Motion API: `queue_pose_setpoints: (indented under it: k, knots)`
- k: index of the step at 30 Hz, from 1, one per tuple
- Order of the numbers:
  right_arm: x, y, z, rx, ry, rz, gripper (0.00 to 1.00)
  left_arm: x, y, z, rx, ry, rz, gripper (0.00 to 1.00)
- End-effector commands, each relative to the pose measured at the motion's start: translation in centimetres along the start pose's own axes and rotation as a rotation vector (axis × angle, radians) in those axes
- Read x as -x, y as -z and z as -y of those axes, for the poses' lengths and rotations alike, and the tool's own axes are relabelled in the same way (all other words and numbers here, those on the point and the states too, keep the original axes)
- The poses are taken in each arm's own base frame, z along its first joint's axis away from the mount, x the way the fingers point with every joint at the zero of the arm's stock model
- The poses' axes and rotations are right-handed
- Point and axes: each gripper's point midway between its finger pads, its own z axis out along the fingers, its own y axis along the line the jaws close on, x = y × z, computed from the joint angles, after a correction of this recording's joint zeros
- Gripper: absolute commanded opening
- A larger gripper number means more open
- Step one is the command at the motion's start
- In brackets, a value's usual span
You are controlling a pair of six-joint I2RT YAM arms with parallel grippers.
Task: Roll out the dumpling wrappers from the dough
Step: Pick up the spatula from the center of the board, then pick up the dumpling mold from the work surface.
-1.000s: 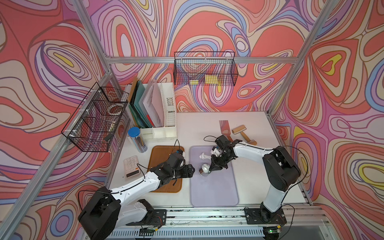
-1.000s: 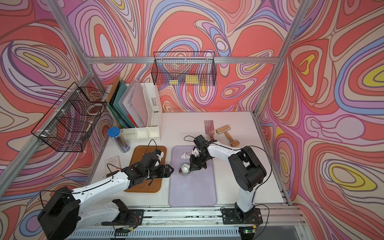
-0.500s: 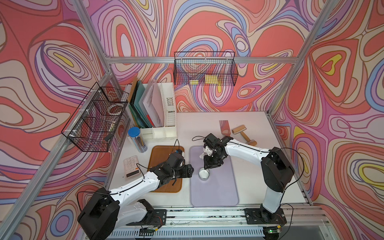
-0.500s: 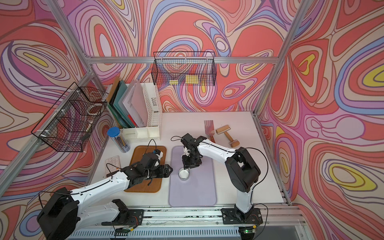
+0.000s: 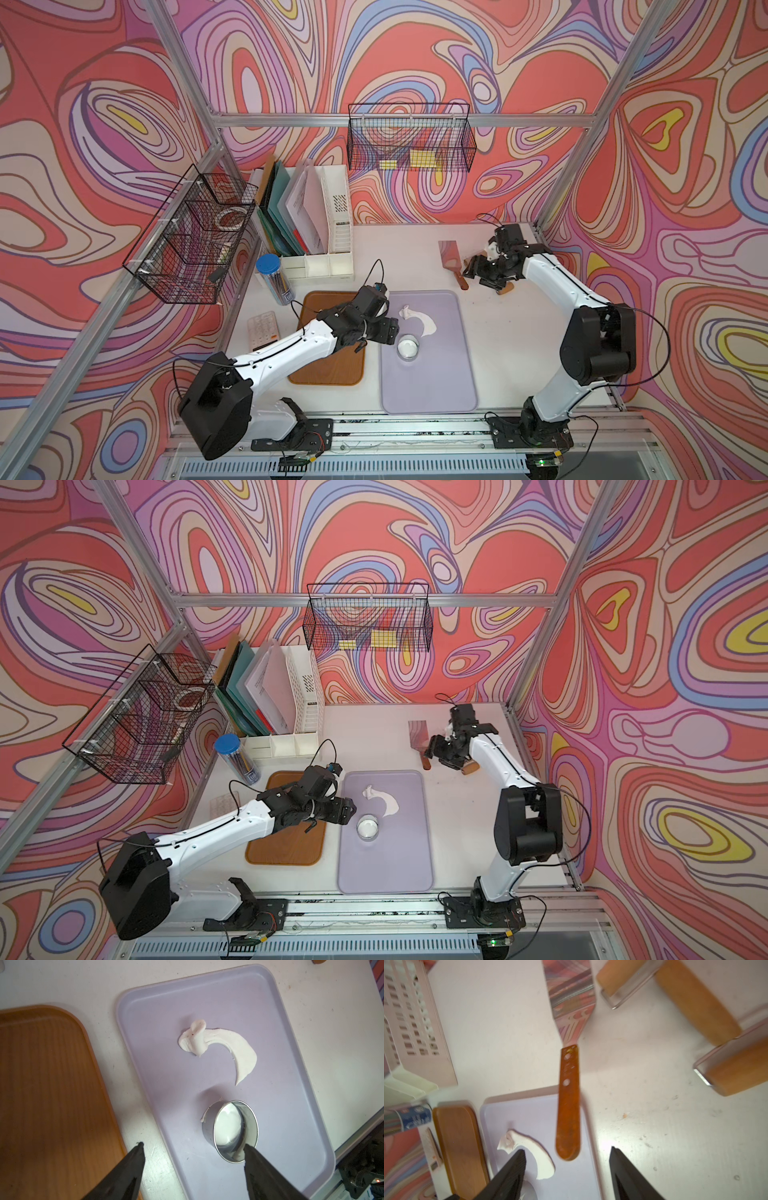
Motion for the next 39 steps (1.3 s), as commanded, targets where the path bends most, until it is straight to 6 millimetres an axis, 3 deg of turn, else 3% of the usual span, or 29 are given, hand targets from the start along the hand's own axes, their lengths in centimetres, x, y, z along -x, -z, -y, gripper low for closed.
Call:
queue_pose_setpoints:
  k: [1, 6, 9, 15, 20, 24, 28, 31, 39]
  knots:
    - [0.1, -2.4, -3.7, 0.299, -0.127, -0.075, 0.7, -0.1, 0.1, -0.2, 0.067, -0.118, -0.046, 0.8]
    - [1.1, -6.2, -2.4, 0.397, -0.285, -0.104, 0.7, 0.5, 0.0, 0.0, 0.077, -0.166, -0.059, 0.81]
    - [1.0, -7.7, -2.2, 0.469, -0.343, -0.124, 0.65, 0.8, -0.1, 0.4, 0.064, -0.18, -0.065, 0.81]
    - [0.5, -8.0, -2.2, 0.525, -0.372, -0.129, 0.4, 0.8, -1.0, 0.9, 0.083, -0.241, -0.104, 0.81]
    - [0.1, -6.5, -2.3, 0.513, -0.319, -0.136, 0.14, 1.1, -1.6, 1.3, 0.117, -0.37, -0.129, 0.8]
    - [-1.0, -4.2, -2.7, 0.473, -0.25, -0.148, 0.03, 1.7, -2.1, 2.1, 0.117, -0.477, -0.14, 0.75]
    - [-3.1, -0.8, -2.8, 0.4, -0.169, -0.157, 0.02, 1.1, -3.9, 3.9, 0.092, -0.626, -0.202, 0.61]
    - [-5.1, 1.1, -2.6, 0.37, -0.138, -0.173, 0.02, 0.2, -5.3, 4.1, 0.102, -0.723, -0.27, 0.48]
    - [-7.9, 4.3, -2.2, 0.323, -0.087, -0.16, 0.03, -0.8, -6.6, 4.0, 0.104, -0.829, -0.366, 0.38]
